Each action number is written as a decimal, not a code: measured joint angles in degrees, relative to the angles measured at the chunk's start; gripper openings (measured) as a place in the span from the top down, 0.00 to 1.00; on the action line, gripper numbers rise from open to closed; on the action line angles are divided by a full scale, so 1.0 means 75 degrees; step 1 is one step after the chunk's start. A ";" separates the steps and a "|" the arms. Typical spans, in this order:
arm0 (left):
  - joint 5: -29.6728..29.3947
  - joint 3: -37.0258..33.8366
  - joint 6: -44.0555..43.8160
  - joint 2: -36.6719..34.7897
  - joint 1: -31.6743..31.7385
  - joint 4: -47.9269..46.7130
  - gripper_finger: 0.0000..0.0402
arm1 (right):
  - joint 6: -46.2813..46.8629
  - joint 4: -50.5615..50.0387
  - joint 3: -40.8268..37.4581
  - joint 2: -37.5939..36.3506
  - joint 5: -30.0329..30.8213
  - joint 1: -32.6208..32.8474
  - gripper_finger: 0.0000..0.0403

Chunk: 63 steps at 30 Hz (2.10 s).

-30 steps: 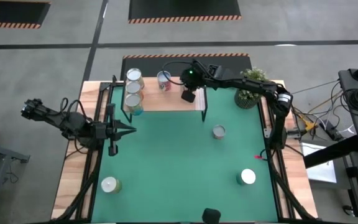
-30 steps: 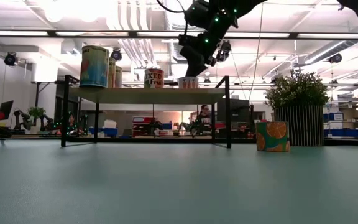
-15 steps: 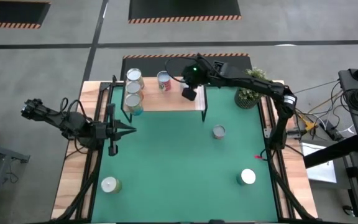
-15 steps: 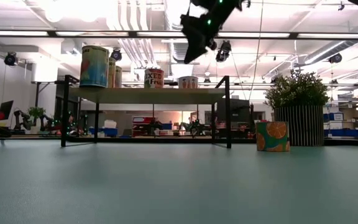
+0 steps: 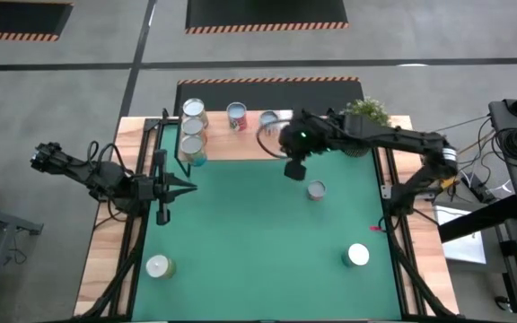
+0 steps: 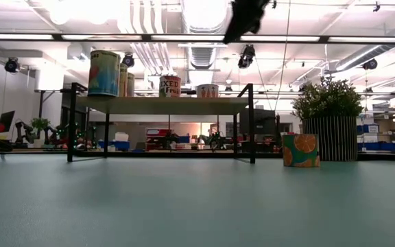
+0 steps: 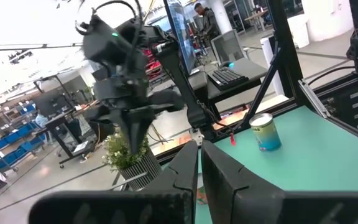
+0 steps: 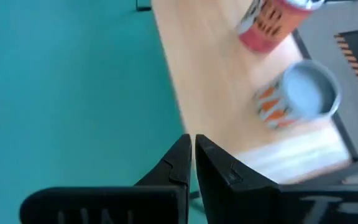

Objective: Pick and place cans onto a shelf
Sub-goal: Put the small canned oranges on the shelf

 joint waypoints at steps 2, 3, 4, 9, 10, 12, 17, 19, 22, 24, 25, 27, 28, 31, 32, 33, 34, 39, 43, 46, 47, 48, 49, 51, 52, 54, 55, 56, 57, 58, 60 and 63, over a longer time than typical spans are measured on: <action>0.0000 0.0000 -0.0003 0.0005 0.0000 -0.0001 0.99 | 0.0316 0.0260 -0.0672 -0.0419 0.0009 0.0159 0.97; 0.0000 0.0000 -0.0003 0.0011 0.0000 -0.0001 0.99 | 0.0472 0.0363 -0.1033 -0.0629 0.0006 0.0236 0.97; 0.0000 0.0000 -0.0003 0.0015 0.0000 0.0002 0.99 | 0.0675 0.0468 -0.1382 -0.0863 0.0000 0.0295 0.97; 0.0003 0.0000 -0.0003 0.0023 0.0000 -0.0001 0.99 | 0.1603 0.0549 -0.3107 -0.1914 0.0005 0.0393 0.97; 0.0003 0.0000 -0.0001 0.0023 0.0000 -0.0001 0.99 | 0.1765 0.0567 -0.3462 -0.2099 0.0005 0.0393 0.97; 0.0003 0.0000 -0.0003 0.0023 0.0000 0.0002 0.99 | 0.1976 0.0616 -0.4200 -0.2457 -0.0017 0.0399 0.97; 0.0003 0.0000 0.0023 0.0023 0.0000 0.0023 0.99 | 0.2343 0.1324 -0.6025 -0.3210 -0.0023 0.0396 0.97; 0.0003 0.0000 0.0029 0.0023 0.0003 0.0095 0.99 | 0.2414 0.1759 -0.6602 -0.3422 -0.0033 0.0396 0.97; 0.0003 0.0001 0.0113 0.0022 0.0000 0.0217 0.99 | 0.2551 0.2285 -0.7255 -0.3649 -0.0048 0.0396 0.97; 0.0005 0.0003 0.0183 0.0023 0.0003 0.0235 0.99 | 0.2563 0.2492 -0.7550 -0.3734 -0.0041 0.0396 0.97; 0.0004 0.0002 0.0193 0.0023 0.0000 0.0235 0.99 | 0.2561 0.2601 -0.7663 -0.3750 -0.0029 0.0396 0.97; 0.0003 0.0003 0.0228 0.0023 0.0002 0.0235 0.99 | 0.2582 0.2718 -0.7772 -0.3751 0.0043 0.0396 0.97; 0.0003 0.0003 0.0257 0.0023 0.0001 0.0235 0.99 | 0.2615 0.2732 -0.7784 -0.3733 0.0127 0.0396 0.97; 0.0003 0.0003 0.0322 0.0023 0.0003 0.0235 0.99 | 0.2680 0.2784 -0.7775 -0.3658 0.0223 0.0396 0.97; 0.0003 0.0003 0.0351 0.0023 0.0000 0.0235 0.99 | 0.2680 0.2789 -0.7767 -0.3635 0.0227 0.0396 0.97; 0.0003 0.0003 0.0374 0.0023 0.0003 0.0235 0.99 | 0.2681 0.2788 -0.7760 -0.3624 0.0227 0.0396 0.97; 0.0003 0.0002 0.0389 0.0023 0.0001 0.0235 0.99 | 0.2691 0.2793 -0.7755 -0.3599 0.0227 0.0396 0.97; 0.0004 0.0003 0.0408 0.0023 0.0002 0.0235 0.99 | 0.2859 0.2801 -0.7755 -0.3478 0.0356 0.0396 0.87; 0.0003 0.0003 0.0411 0.0023 0.0000 0.0235 0.99 | 0.2958 0.2847 -0.7755 -0.3344 0.0460 0.0396 0.71; 0.0003 0.0003 0.0411 0.0023 0.0001 0.0234 0.99 | 0.3136 0.2951 -0.7755 -0.3252 0.0545 0.0396 0.57; 0.0003 0.0003 0.0411 0.0023 0.0002 0.0235 0.99 | 0.3148 0.3017 -0.7755 -0.3232 0.0537 0.0396 0.52; 0.0003 0.0003 0.0411 0.0023 0.0003 0.0235 0.99 | 0.3154 0.3098 -0.7755 -0.3226 0.0482 0.0396 0.47; 0.0003 0.0002 0.0411 0.0023 0.0002 0.0235 0.99 | 0.3146 0.3196 -0.7755 -0.3226 0.0400 0.0396 0.42; 0.0006 0.0003 0.0411 0.0023 0.0000 0.0235 0.99 | 0.3144 0.3389 -0.7749 -0.3242 0.0339 0.0396 0.34; 0.0003 0.0003 0.0411 0.0023 0.0000 0.0235 0.99 | 0.3112 0.3440 -0.7749 -0.3253 0.0330 0.0396 0.31; 0.0003 0.0003 0.0411 0.0023 0.0003 0.0232 0.99 | 0.2910 0.3454 -0.7744 -0.3249 0.0172 0.0396 0.24; 0.0003 0.0003 0.0411 0.0023 0.0002 0.0232 0.99 | 0.2828 0.3450 -0.7744 -0.3219 0.0121 0.0400 0.22; 0.0004 0.0003 0.0411 0.0023 0.0003 0.0232 0.99 | 0.2741 0.3448 -0.7744 -0.3173 0.0108 0.0414 0.20; 0.0003 0.0003 0.0411 0.0023 0.0000 0.0231 0.99 | 0.2654 0.3451 -0.7752 -0.3116 0.0100 0.0432 0.18; 0.0003 0.0003 0.0411 0.0023 0.0001 0.0229 0.99 | 0.2541 0.3444 -0.7765 -0.3064 0.0098 0.0454 0.17; 0.0003 0.0003 0.0411 0.0023 0.0003 0.0229 0.99 | 0.2412 0.3446 -0.7787 -0.2911 0.0139 0.0477 0.15; 0.0003 0.0000 0.0411 0.0023 0.0000 0.0212 0.99 | 0.2261 0.3705 -0.7793 -0.2670 0.0100 0.0530 0.13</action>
